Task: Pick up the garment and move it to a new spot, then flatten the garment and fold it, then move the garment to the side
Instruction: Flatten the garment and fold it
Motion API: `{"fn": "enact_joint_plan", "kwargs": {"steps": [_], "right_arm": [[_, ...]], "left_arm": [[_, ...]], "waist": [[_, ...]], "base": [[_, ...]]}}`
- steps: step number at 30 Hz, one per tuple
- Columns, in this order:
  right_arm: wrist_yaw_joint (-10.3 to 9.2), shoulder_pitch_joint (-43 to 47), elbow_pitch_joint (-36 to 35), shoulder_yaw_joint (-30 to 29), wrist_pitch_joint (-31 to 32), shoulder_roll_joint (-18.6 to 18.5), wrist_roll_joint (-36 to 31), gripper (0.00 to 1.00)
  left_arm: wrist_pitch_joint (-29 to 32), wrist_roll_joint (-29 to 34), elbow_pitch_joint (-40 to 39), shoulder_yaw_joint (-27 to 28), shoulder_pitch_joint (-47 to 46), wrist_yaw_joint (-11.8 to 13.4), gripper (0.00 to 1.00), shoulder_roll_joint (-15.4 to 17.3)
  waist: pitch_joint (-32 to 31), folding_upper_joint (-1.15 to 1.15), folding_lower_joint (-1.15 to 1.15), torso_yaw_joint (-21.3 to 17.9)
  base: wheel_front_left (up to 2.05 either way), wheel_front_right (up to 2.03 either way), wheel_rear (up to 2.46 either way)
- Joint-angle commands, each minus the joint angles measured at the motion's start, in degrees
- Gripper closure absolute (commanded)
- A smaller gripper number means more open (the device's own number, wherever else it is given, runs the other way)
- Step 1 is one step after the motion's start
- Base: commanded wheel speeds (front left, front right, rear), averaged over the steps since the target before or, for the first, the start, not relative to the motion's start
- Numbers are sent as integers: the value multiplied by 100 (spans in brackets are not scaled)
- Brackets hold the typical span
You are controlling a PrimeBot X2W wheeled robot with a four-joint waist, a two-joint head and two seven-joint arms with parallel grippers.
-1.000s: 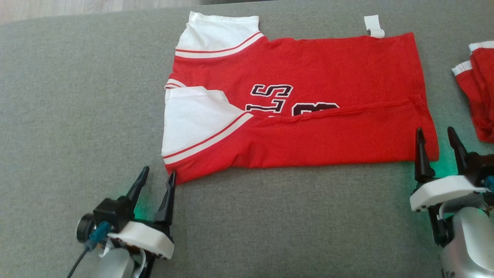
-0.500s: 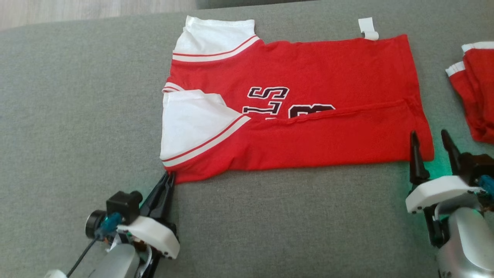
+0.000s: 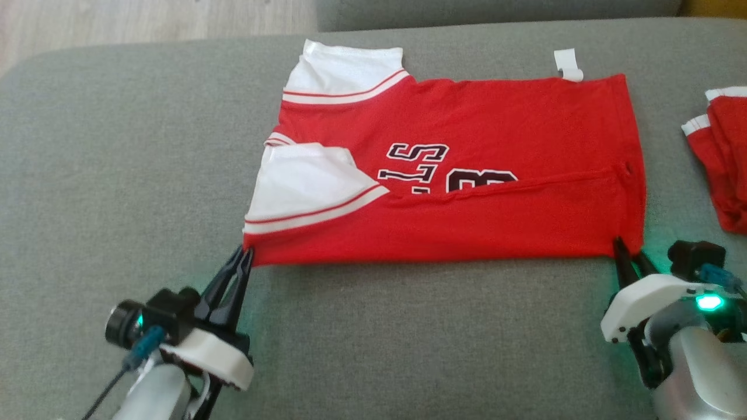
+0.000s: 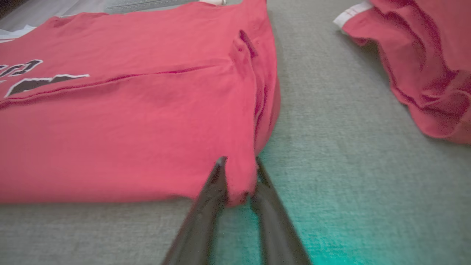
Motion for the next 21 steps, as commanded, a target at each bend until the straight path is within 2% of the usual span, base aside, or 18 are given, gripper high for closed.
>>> {"fn": "enact_joint_plan", "kwargs": {"steps": [1,6,12,16,21], "right_arm": [[-5,151,-94,206,110,-113,85,100],[-5,483,-426,407,296,-438,453,100],[-5,1160,-1000,564,598,-906,1034,100],[-5,1765,-1526,414,802,-1180,1204,100],[-5,2383,-2128,105,1050,-1285,1207,100]], "left_arm": [[-69,13,-173,240,2,69,100,206],[-72,-3,-351,200,378,128,100,223],[-63,-85,-744,153,1078,336,100,221],[87,-98,-1154,-1,1545,445,100,203],[456,-180,-1475,-188,1931,443,100,257]], "waist": [[-68,0,0,16],[-291,0,0,79],[-618,0,0,272],[-731,0,0,380],[-747,0,0,381]], "base": [[0,0,0],[0,0,0],[0,0,0],[0,0,0],[0,0,0]]}}
